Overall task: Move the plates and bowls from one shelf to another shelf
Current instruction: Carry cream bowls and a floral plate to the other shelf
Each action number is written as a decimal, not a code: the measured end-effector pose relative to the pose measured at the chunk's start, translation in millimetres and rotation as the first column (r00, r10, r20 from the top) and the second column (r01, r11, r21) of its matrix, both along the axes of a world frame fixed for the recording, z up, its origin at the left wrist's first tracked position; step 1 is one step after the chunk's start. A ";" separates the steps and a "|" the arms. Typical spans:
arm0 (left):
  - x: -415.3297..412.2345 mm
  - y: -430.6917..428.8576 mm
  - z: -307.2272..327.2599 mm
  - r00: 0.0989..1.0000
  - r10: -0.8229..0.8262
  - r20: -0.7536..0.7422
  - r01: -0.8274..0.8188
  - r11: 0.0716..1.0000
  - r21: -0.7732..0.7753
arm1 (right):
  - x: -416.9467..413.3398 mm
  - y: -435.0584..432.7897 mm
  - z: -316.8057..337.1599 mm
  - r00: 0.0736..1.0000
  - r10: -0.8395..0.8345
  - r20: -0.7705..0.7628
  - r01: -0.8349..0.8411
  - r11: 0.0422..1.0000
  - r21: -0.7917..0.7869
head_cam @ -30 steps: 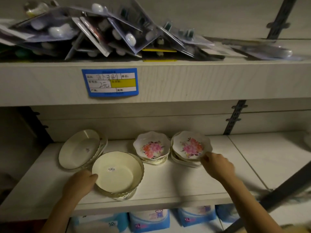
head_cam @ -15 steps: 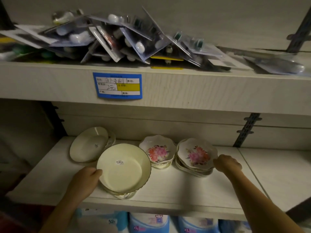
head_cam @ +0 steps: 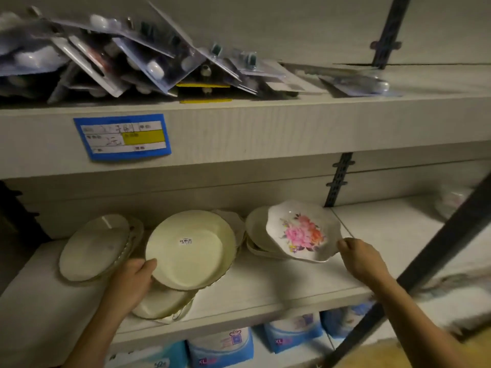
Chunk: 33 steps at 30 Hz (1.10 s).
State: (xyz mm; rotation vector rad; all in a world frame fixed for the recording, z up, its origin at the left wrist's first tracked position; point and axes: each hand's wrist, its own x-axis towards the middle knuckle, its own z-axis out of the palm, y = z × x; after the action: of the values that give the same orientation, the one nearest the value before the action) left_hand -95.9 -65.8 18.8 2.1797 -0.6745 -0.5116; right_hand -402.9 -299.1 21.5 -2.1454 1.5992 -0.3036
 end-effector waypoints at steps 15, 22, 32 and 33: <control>-124.2 -101.1 7.2 0.852 -0.524 -0.013 0.524 0.852 0.006 | -176.5 94.6 7.1 0.897 -0.431 0.099 0.433 0.901 0.007; -209.6 -132.3 9.4 0.810 -0.585 -0.036 0.586 0.810 -0.001 | -266.7 82.2 -5.5 0.864 -0.489 0.119 0.495 0.868 -0.029; -353.3 -151.6 -0.1 0.838 -0.541 -0.070 0.542 0.840 0.001 | -409.7 30.6 -5.4 0.890 -0.452 0.062 0.456 0.887 -0.078; -366.3 -155.8 -1.3 0.843 -0.535 -0.055 0.536 0.844 0.005 | -420.8 25.1 -5.2 0.891 -0.450 0.062 0.453 0.888 -0.081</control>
State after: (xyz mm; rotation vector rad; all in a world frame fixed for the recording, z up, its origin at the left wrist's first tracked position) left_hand -462.2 -221.5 17.5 1.9691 -1.2685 -0.8608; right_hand -823.7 -274.1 16.3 -1.7879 2.0874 -0.5733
